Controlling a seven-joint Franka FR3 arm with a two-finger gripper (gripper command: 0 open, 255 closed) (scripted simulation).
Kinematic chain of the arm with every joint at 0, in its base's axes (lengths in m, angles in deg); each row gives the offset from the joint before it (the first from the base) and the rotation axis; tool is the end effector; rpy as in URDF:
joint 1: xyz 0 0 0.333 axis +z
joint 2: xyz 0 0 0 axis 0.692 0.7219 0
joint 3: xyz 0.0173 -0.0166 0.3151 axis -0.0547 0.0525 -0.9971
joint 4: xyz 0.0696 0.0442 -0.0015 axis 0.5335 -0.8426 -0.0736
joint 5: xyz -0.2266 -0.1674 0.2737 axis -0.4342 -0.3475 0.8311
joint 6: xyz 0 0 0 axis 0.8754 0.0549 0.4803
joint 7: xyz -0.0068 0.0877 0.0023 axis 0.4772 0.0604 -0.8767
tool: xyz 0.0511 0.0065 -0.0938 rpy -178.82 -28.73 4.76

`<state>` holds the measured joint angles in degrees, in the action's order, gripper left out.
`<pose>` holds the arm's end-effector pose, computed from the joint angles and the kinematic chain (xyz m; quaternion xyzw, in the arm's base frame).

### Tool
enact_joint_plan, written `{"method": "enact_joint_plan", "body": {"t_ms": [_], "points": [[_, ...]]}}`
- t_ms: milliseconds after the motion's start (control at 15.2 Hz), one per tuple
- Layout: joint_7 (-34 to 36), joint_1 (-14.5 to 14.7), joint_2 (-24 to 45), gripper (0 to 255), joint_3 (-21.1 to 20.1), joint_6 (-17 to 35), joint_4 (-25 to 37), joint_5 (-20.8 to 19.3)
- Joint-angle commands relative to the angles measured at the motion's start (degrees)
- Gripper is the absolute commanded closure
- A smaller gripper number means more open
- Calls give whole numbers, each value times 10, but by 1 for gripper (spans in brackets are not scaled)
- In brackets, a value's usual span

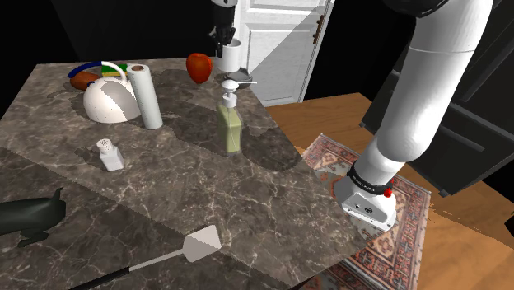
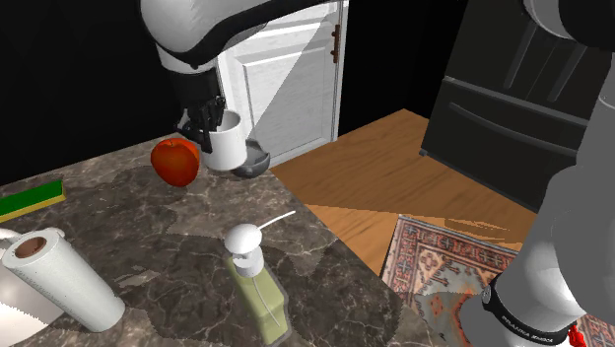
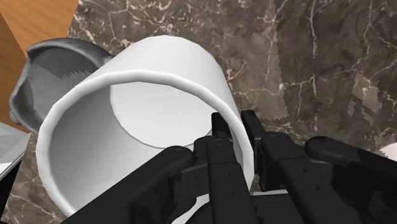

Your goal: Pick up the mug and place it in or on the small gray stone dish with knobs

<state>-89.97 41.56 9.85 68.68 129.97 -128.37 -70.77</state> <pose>0.6434 0.0481 0.4815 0.9969 0.0623 0.0460 0.0105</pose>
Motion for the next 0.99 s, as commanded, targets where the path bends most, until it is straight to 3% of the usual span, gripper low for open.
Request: {"method": "enact_joint_plan", "body": {"t_ms": [0, 660, 924], "points": [[-25, -14, 19, 255, 8, -9, 29, 2], [-128, -79, 151, 255, 38, -88, 242, 14], [-127, -79, 150, 255, 38, -56, 208, 13]]}}
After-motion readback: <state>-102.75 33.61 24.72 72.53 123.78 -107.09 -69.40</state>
